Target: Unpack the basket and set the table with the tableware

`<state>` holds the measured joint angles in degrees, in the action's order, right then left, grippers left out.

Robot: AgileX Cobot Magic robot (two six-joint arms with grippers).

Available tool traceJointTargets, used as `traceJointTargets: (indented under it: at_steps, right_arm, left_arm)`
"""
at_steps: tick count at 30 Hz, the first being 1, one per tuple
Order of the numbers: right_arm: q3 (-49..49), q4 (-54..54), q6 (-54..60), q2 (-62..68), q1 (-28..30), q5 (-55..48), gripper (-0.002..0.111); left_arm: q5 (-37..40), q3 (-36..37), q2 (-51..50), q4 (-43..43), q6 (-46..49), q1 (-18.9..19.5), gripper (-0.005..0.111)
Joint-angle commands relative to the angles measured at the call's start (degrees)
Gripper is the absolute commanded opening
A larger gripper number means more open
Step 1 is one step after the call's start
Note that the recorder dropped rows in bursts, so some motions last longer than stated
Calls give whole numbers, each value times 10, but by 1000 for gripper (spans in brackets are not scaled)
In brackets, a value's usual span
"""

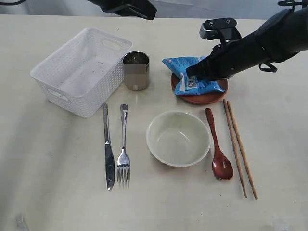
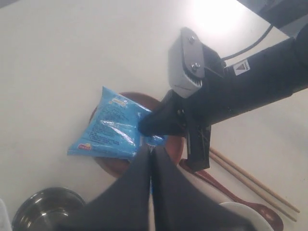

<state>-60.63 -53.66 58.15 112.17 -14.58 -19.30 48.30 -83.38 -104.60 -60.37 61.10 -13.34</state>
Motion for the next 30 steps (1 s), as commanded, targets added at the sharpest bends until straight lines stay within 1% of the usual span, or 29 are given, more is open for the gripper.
traceJointTargets:
  at_steps: [1,4,8,10,15,23,26,30]
  right_arm:
    - [0,14,-5,-4,4,-1,0]
    - [-8,12,-5,-26,4,-18,0]
    - [-12,10,-4,-51,-5,-8,0]
    - [-12,10,-4,-49,-10,12,0]
    - [-16,10,0,-18,-10,25,0]
    - [-19,-4,0,37,-10,10,0]
    - [-19,-3,0,32,-10,-4,0]
    - [-19,-2,0,-9,-10,-35,0]
  left_arm:
    - [-1,3,4,-9,5,1,0]
    - [-1,3,4,-9,5,1,0]
    - [-1,3,4,-9,7,1,0]
    - [-1,3,4,-9,7,1,0]
    - [-4,3,4,-10,7,1,0]
    - [-6,3,4,-11,15,1,0]
    - [-6,3,4,-12,16,1,0]
    - [-6,3,4,-13,17,1,0]
